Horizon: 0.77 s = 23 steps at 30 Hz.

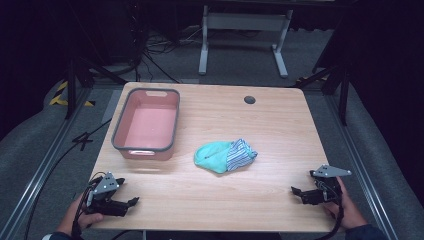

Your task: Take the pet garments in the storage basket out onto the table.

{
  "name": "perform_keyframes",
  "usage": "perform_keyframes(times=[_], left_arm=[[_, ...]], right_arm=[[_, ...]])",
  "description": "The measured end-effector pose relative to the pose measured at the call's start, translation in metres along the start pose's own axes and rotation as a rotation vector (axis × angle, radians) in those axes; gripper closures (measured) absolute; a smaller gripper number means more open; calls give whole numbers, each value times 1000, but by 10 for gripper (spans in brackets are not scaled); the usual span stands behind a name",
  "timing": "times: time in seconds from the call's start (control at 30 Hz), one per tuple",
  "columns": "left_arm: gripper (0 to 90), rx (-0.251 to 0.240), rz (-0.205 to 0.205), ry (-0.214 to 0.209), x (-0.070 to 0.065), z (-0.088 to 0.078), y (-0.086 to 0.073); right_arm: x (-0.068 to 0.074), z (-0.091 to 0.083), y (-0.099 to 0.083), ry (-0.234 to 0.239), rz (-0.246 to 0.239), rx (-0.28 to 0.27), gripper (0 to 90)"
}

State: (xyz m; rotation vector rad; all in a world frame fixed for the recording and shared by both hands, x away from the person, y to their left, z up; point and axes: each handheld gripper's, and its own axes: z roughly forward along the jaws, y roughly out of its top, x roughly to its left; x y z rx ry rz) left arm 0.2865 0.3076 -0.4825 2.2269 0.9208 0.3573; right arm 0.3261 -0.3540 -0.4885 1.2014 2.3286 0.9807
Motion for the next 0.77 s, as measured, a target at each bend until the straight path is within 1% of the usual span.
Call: perform_keyframes(times=[0.77], left_arm=[[137,2,-1,2,0,0,0]], right_arm=[[0,-1,-1,0,-4,3,3]])
